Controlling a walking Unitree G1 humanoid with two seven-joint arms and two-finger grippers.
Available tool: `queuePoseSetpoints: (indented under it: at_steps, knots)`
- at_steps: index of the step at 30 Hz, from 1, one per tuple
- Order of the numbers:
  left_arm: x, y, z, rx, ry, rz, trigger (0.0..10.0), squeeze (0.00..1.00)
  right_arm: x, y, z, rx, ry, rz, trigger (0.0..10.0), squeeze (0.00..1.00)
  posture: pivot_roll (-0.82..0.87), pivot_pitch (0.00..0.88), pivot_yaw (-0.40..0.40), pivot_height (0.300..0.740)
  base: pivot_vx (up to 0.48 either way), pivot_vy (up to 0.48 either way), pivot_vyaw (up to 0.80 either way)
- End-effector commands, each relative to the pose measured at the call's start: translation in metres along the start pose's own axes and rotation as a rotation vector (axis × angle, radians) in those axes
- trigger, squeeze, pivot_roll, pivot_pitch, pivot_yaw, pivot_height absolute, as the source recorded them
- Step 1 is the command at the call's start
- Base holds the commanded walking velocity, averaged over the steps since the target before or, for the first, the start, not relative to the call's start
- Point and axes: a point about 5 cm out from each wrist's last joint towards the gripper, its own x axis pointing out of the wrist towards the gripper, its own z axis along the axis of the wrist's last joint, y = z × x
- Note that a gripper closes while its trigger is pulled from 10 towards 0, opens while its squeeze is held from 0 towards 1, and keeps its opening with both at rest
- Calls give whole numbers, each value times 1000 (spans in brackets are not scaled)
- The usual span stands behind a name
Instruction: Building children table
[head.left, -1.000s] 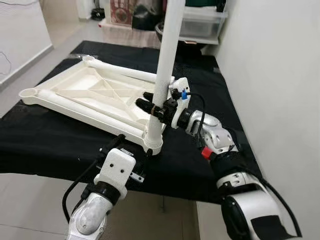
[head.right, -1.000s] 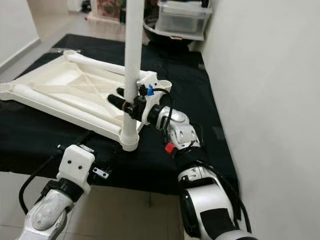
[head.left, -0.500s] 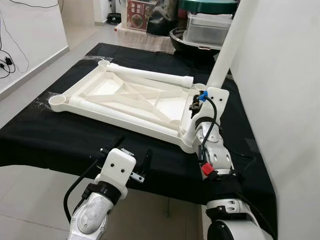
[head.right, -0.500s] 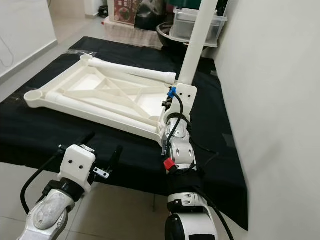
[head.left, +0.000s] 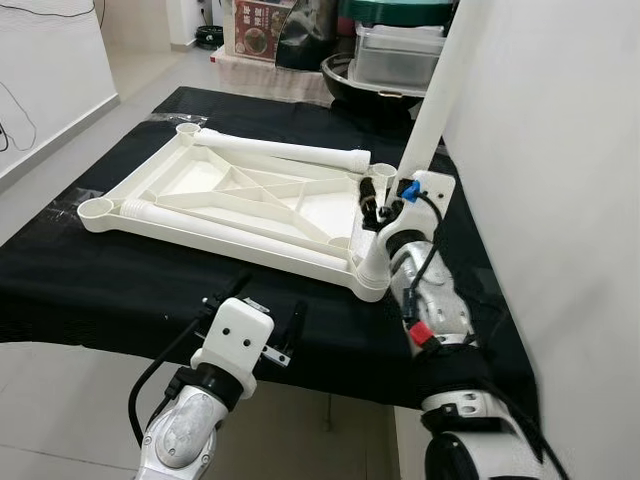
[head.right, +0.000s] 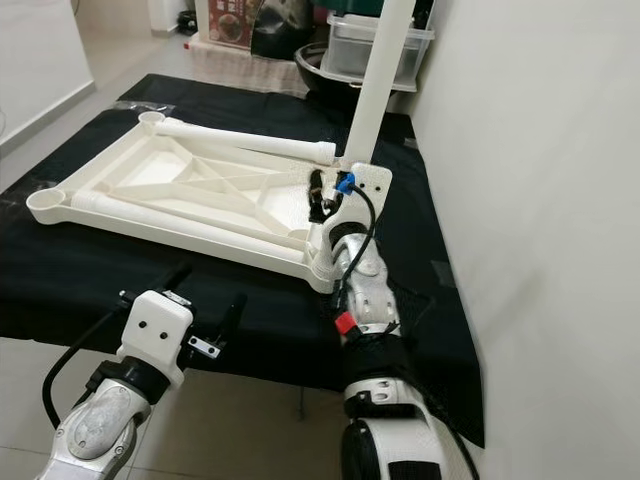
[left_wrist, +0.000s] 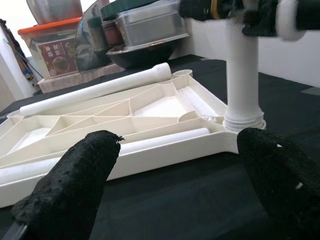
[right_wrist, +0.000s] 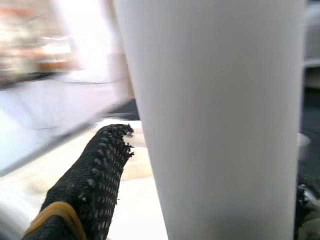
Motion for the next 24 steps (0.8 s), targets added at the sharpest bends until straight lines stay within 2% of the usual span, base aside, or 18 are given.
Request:
queuePoseSetpoints:
  at_steps: [1, 2, 3, 7, 8, 11, 12, 14, 15, 16, 17, 20, 22, 23, 24]
  knots:
    - [1, -2, -2, 4, 6, -14, 10000, 0, 1, 14, -2, 41, 39, 214, 10000, 0, 134, 46, -116, 740, 0, 0, 0]
    - [1, -1, -2, 5, 5, -14, 10000, 0, -1, 14, -4, 52, 68, 286, 10000, 0, 136, 46, -117, 740, 0, 0, 0]
    - [1, -1, -2, 5, 5, -14, 10000, 0, -1, 14, -4, 52, 68, 286, 10000, 0, 136, 46, -117, 740, 0, 0, 0]
    - [-3, -3, -2, 3, 11, -14, 10000, 0, -25, 27, -18, 23, 302, 763, 10000, 0, 145, 45, -123, 740, 0, 0, 0]
    - [-3, -4, -2, 2, 11, -17, 10000, 0, -29, 29, -21, 11, 332, 840, 10000, 0, 145, 45, -123, 740, 0, 0, 0]
    - [-2, -3, -2, 2, 10, -19, 10000, 0, -28, 35, -24, -7, 366, 911, 10000, 0, 145, 52, -121, 740, 0, 0, 0]
    - [-2, -3, -2, 4, 11, -16, 10000, 0, -23, 39, -24, -26, 357, 909, 4392, 0, 145, 52, -121, 740, 0, 0, 0]
    - [-2, -2, -2, 6, 11, -14, 10000, 0, -20, 41, -24, -37, 350, 914, 4392, 0, 145, 52, -121, 740, 0, 0, 0]
    - [-2, -1, -2, 6, 11, -11, 10000, 0, -14, 42, -24, -41, 340, 882, 0, 0, 146, 52, -122, 740, 0, 0, 0]
    - [-2, -1, -2, 6, 11, -11, 10000, 0, -14, 42, -24, -41, 340, 882, 0, 0, 146, 52, -122, 740, 0, 0, 0]
    - [-1, -1, -2, 7, 10, -9, 10000, 0, -1, 41, -23, -57, 301, 763, 0, 0, 146, 52, -119, 740, 0, 0, 0]
    - [-1, -1, -2, 6, 10, -8, 10000, 0, 3, 39, -22, -59, 296, 722, 0, 0, 144, 55, -116, 740, 0, 0, 0]
    - [0, 0, -2, 8, 9, -9, 10000, 0, 8, 32, -19, -84, 269, 607, 0, 0, 135, 68, -109, 740, 0, 0, 0]
    - [1, 1, -2, 9, 8, -7, 10000, 0, 12, 23, -21, -90, 281, 470, 0, 0, 130, 67, -110, 740, 0, 0, 0]
    - [2, 2, -2, 9, 7, -5, 10000, 0, 14, 8, -24, -124, 314, 275, 0, 0, 131, 66, -109, 740, 0, 0, 0]
